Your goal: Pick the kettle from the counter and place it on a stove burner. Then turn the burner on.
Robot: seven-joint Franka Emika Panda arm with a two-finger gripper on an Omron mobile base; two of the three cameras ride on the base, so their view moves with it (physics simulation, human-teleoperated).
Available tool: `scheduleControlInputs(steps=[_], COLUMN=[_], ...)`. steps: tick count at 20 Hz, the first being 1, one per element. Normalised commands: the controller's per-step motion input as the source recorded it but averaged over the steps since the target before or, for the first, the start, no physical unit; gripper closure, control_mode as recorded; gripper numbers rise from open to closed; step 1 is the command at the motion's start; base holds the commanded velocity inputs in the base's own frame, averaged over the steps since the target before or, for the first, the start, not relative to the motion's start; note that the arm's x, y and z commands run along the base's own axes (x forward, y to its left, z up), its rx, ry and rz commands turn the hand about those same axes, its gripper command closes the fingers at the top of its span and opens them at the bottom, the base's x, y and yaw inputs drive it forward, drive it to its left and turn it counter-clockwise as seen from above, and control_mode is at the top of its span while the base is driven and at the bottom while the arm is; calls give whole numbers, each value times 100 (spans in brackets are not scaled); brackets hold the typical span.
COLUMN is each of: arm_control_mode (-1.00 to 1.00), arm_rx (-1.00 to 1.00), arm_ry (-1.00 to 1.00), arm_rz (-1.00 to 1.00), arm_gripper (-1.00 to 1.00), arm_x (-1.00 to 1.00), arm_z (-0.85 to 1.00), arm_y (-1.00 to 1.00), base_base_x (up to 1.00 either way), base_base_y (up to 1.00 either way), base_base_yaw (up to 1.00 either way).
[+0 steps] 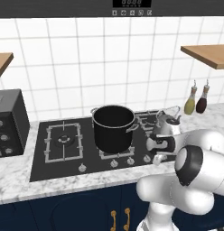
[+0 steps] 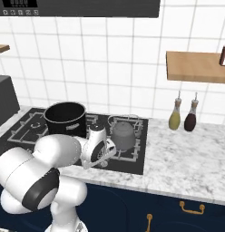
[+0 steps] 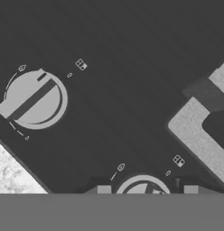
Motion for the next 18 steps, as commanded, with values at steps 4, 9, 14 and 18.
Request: scheduleControlInputs(steps=[4,9,14,18], arm_control_mode=[-100,-100,-100,-100], arm_rx=[0,0,0,0], arm_ry=[-6,-1,0,0], arm_rz=[16,8,4,0], arm_gripper=[100,100,100,-100], arm_x=[-36,-9,0,0], arm_z=[3,16,10,4], arm_y=[0,0,0,0], base_base_x=[0,0,0,0], base_base_y=[0,0,0,0], base_base_yaw=[0,0,0,0])
